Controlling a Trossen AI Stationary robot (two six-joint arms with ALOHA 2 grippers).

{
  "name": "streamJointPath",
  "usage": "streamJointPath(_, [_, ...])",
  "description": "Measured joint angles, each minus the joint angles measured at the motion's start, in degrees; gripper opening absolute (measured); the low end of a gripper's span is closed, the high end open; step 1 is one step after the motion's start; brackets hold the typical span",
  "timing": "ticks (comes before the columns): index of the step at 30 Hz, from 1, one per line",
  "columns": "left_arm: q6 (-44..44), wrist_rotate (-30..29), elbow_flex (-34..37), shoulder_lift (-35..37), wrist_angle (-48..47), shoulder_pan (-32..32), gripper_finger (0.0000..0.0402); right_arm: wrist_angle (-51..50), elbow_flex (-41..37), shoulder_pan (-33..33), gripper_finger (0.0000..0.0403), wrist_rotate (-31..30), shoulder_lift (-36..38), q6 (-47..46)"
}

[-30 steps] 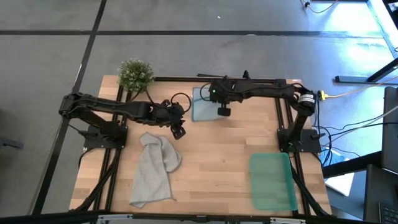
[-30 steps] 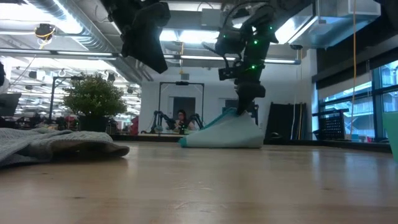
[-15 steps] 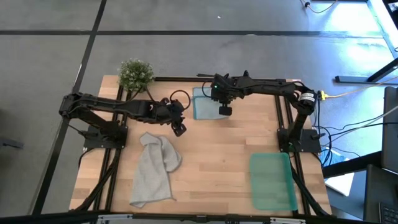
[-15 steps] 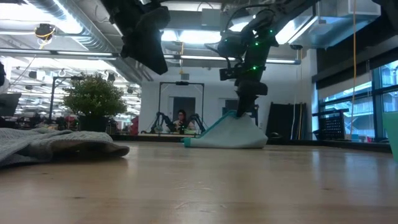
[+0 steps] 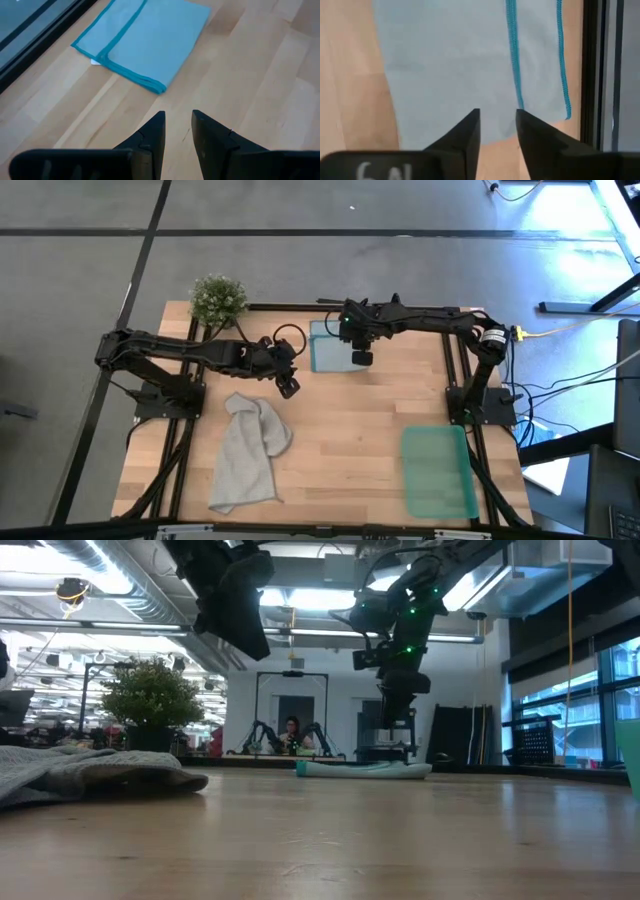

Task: Roll microfiber towels into tight, uniform cylinder then place into a basket
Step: Roll the blue towel

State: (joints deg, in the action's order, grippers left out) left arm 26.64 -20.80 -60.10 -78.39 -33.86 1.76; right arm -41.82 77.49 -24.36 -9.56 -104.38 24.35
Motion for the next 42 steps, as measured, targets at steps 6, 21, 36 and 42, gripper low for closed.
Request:
streamJointPath(6, [0.30, 0.02, 0.00, 0.00, -0.01, 0.00, 0.0090, -0.02, 0.00, 0.11, 0.0161, -2.32, 0.00, -3.13])
streamJointPath(21, [0.38, 0.04, 0.00, 0.00, -0.01, 0.00, 0.0090, 4.83, -7.49, -0.33, 0.0168, 15.58, -5.32, -11.27])
streamJointPath(36, [0.38, 0.07, 0.00, 0.00, -0.18, -0.04, 0.0090, 3.02, -7.93, 4.46, 0.0168, 29.59, -7.90, -12.17])
streamJointPath(42, [0.30, 0.07, 0.00, 0.00, -0.34, -0.09, 0.0090, 3.04, -8.15, 9.72, 0.0168, 35.78, -8.22, -15.37])
